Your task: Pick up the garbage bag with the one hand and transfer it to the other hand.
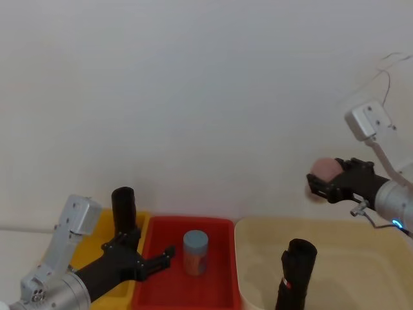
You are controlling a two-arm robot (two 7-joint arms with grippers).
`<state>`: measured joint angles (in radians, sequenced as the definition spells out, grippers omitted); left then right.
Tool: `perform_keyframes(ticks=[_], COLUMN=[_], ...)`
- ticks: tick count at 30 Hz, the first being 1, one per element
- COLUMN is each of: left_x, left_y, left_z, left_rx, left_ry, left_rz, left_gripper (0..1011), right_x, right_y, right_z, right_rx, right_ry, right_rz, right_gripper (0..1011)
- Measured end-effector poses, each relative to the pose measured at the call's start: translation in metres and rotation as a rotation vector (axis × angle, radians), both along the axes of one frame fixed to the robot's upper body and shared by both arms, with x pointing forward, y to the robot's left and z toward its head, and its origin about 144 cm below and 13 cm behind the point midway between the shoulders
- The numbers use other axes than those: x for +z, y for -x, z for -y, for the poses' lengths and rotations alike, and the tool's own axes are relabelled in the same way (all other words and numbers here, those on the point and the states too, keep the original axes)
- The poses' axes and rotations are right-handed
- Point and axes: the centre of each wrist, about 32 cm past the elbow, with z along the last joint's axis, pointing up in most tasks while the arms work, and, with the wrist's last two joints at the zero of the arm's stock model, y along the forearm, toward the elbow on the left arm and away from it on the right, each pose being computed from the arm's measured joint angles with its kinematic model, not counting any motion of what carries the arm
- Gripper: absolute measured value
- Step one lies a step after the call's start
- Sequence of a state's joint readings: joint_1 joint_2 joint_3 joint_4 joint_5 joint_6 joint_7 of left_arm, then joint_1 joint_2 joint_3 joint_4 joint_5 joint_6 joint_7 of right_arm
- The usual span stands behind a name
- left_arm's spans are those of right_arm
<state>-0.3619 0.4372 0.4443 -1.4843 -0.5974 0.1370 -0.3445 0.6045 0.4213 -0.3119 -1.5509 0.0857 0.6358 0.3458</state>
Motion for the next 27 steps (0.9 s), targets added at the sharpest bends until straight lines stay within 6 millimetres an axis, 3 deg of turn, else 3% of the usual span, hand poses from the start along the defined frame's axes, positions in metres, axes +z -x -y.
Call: perform_keyframes(ticks=[16, 27], left_x=[0.0, 0.0], left_y=[0.0, 0.0], left_z=[0.0, 0.0], left_rx=[0.0, 0.0], left_ry=[0.0, 0.0], left_rz=[0.0, 0.0], left_gripper=[1001, 1001], right_x=[-0.022, -0.04], right_y=[-0.01, -0.005], right_z=[0.035, 0.046], right_rx=[-0.117, -0.115], right_ry=[0.048, 0.038], right_rz=[-0.055, -0.117], right_gripper=[670, 703])
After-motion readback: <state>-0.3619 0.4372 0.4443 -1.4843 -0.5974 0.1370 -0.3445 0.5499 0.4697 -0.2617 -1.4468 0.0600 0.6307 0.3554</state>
